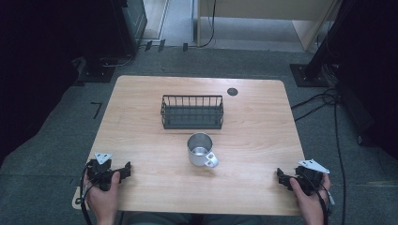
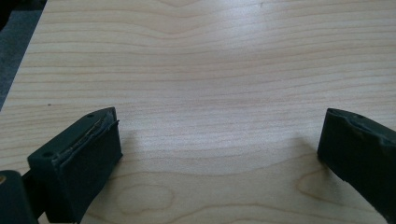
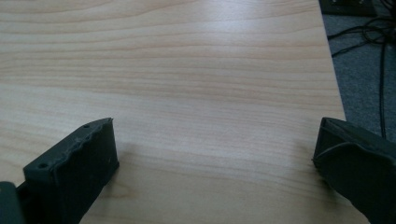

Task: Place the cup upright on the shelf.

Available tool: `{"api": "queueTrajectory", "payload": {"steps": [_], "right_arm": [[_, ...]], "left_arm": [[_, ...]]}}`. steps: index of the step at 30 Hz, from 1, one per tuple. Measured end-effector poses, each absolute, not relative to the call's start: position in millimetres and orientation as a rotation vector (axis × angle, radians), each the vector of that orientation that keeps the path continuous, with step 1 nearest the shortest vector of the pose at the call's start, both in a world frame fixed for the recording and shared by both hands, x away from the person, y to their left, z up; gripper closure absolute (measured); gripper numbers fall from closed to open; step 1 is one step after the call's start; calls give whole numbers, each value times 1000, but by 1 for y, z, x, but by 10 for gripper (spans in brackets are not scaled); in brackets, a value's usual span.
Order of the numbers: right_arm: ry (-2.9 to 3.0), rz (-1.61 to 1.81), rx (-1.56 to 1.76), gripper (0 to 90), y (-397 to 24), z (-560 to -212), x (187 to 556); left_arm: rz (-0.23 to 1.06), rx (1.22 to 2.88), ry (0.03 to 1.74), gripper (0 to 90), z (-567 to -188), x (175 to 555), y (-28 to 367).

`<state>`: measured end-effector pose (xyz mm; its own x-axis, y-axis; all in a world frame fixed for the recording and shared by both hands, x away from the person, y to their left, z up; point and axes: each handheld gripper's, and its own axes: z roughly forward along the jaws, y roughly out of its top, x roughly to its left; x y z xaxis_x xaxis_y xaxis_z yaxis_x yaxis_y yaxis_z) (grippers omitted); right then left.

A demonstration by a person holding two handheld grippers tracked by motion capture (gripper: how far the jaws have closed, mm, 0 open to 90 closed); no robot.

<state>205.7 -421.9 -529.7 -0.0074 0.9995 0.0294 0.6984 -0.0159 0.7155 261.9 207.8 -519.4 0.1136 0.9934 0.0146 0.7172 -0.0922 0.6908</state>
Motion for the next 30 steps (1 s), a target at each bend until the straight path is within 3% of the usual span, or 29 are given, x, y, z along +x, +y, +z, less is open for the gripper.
{"api": "queueTrajectory", "payload": {"steps": [16,30], "right_arm": [[1743,869,1698,0,-388,-482,213],[1813,985,1623,0,-350,-461,226]], "left_arm": [[684,1863,1667,0,-519,262,207],[684,1863,1667,0,-519,262,207]]}}
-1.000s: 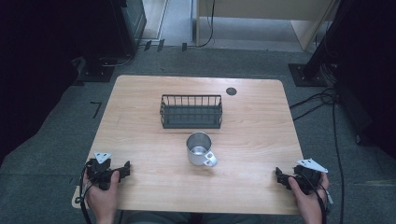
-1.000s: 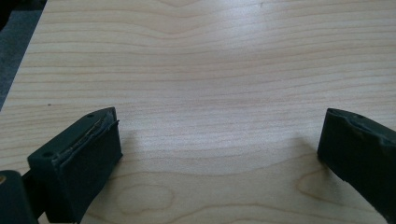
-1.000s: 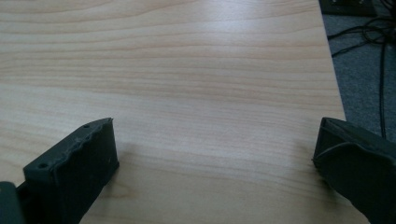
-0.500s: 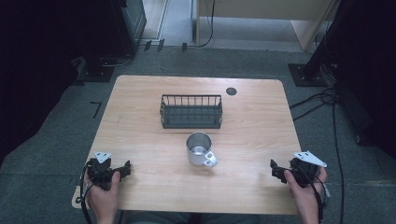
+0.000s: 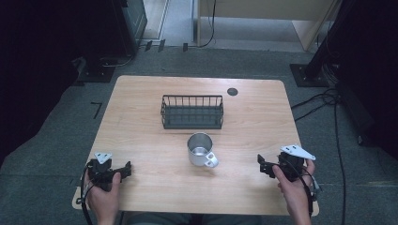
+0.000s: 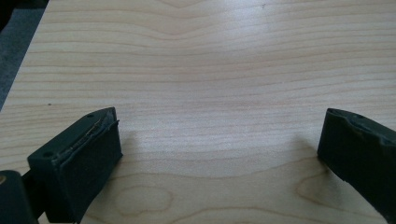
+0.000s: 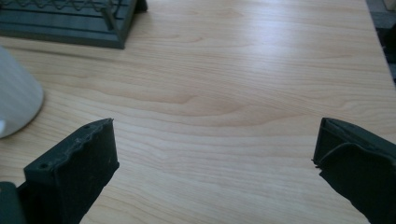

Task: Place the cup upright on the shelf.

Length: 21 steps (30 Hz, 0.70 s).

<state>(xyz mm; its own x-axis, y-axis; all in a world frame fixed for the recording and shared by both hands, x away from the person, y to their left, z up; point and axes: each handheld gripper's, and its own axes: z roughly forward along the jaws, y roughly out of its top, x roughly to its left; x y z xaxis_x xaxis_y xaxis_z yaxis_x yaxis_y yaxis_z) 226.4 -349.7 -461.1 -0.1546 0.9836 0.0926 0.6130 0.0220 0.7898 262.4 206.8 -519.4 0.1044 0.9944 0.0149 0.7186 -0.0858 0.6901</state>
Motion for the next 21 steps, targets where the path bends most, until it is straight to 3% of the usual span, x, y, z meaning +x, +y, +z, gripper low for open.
{"api": "queueTrajectory", "payload": {"steps": [21], "right_arm": [[1919,1057,1517,0,-296,-448,244]], "left_arm": [[684,1862,1667,0,-519,262,207]]}}
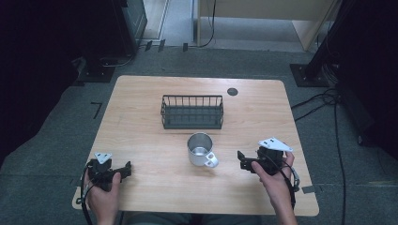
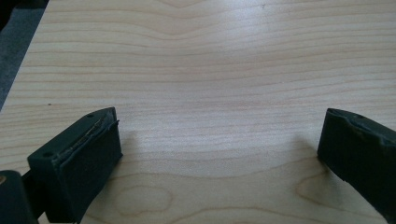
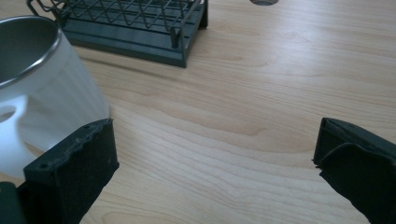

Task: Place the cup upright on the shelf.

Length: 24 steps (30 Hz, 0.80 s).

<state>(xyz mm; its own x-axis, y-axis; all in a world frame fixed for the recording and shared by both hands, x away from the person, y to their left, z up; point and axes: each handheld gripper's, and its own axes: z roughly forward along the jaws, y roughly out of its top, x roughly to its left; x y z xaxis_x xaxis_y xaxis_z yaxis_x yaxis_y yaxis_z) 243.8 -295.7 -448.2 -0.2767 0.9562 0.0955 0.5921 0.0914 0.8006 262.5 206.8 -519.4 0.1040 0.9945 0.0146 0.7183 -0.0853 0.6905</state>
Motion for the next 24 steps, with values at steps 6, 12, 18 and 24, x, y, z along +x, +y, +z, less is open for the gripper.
{"api": "queueTrajectory", "payload": {"steps": [6,12,18,24], "right_arm": [[1937,1076,1498,0,-284,-446,247],[1957,1093,1477,0,-273,-443,250],[1976,1107,1453,0,-261,-441,252],[1997,1117,1432,0,-250,-440,255]], "left_arm": [[684,1862,1667,0,-519,262,207],[684,1862,1667,0,-519,262,207],[684,1862,1667,0,-519,262,207],[684,1862,1667,0,-519,262,207]]}}
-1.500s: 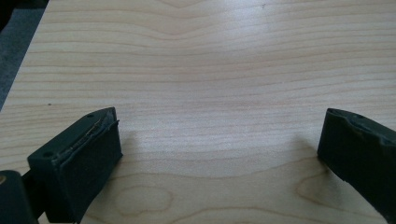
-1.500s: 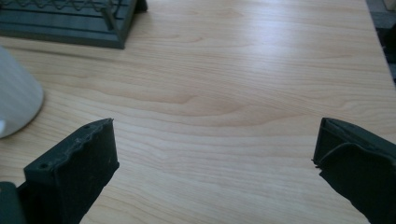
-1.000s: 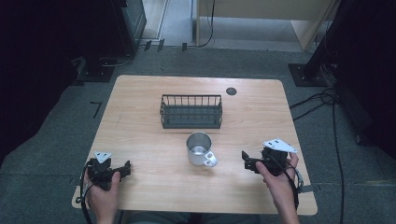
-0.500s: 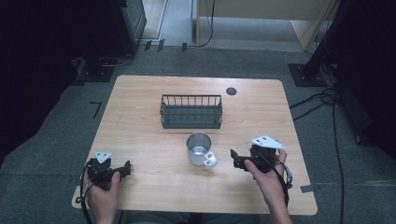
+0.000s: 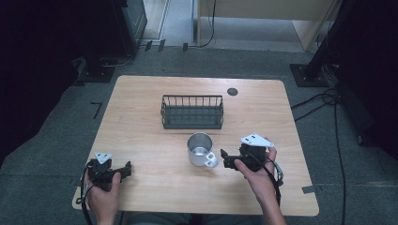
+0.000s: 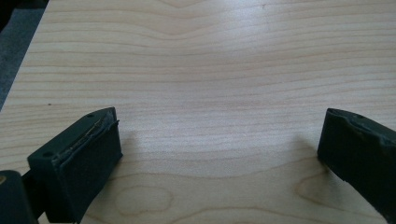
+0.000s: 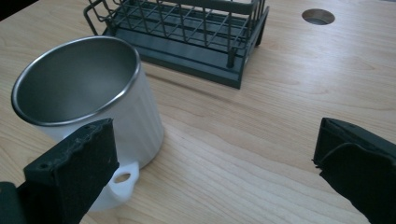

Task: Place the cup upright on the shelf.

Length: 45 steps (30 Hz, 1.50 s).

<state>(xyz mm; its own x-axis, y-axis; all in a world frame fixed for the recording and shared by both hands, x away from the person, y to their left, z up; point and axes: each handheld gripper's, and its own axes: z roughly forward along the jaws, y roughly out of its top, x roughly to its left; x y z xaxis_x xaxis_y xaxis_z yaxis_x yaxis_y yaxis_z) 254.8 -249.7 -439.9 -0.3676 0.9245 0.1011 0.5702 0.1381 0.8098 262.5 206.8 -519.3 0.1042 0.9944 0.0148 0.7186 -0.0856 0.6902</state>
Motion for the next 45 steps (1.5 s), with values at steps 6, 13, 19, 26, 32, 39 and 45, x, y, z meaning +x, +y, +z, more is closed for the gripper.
{"api": "queueTrajectory", "payload": {"steps": [6,13,19,26,32,39,45], "right_arm": [[2014,1126,1418,0,-241,-440,256],[2047,1133,1403,0,-231,-445,254],[2093,1136,1386,0,-223,-452,250],[2151,1111,1367,0,-216,-465,247],[2151,1050,1360,49,-216,-473,245],[2121,1004,1385,74,-223,-476,246],[2046,995,1438,143,-233,-479,247]], "left_arm": [[683,1862,1667,0,-519,262,207],[684,1862,1667,0,-519,262,207],[684,1862,1667,0,-519,262,207],[684,1862,1667,0,-519,262,207],[684,1862,1667,0,-519,262,207],[684,1862,1668,0,-519,262,207],[684,1862,1667,0,-519,262,207]]}}
